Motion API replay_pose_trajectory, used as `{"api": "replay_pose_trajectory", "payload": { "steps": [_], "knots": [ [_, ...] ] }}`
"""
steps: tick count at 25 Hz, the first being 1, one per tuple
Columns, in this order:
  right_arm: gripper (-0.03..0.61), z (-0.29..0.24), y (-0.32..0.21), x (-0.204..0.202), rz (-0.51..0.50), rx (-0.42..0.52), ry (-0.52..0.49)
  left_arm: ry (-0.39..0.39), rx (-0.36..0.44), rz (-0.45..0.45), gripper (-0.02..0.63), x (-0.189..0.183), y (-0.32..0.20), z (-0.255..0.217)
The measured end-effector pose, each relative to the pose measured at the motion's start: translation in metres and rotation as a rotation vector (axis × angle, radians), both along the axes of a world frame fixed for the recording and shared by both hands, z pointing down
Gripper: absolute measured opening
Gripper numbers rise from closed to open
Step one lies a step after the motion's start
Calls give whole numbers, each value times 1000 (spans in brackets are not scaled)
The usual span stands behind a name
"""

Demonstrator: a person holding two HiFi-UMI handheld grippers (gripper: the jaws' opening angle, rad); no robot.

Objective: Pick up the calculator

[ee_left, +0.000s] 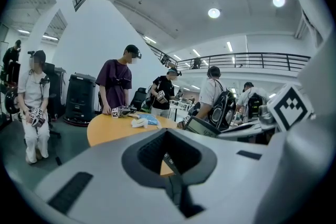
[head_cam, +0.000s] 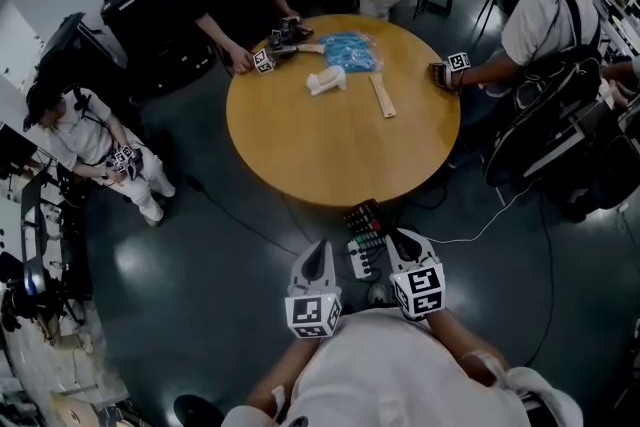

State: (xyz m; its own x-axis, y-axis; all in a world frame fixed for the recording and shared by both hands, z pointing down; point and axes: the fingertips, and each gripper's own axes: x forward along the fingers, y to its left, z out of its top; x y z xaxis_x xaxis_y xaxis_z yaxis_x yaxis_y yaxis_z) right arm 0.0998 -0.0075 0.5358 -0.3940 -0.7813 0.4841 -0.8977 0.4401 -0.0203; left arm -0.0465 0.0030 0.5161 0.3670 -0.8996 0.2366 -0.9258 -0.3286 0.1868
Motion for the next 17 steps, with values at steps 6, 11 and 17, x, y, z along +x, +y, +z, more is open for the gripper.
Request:
{"api": "replay_pose_trajectory", "payload": {
  "steps": [6, 11, 17],
  "knots": [
    [51, -5, 3, -2, -16, 11, -5, -1, -3, -1, 6, 2, 1, 0],
    [51, -5, 1, -1, -22, 16, -4, 1, -7, -15, 6, -1, -3, 1],
    [50, -8, 5, 1, -32, 9, -9, 0, -2, -24, 6, 0, -5, 0]
  ]
}}
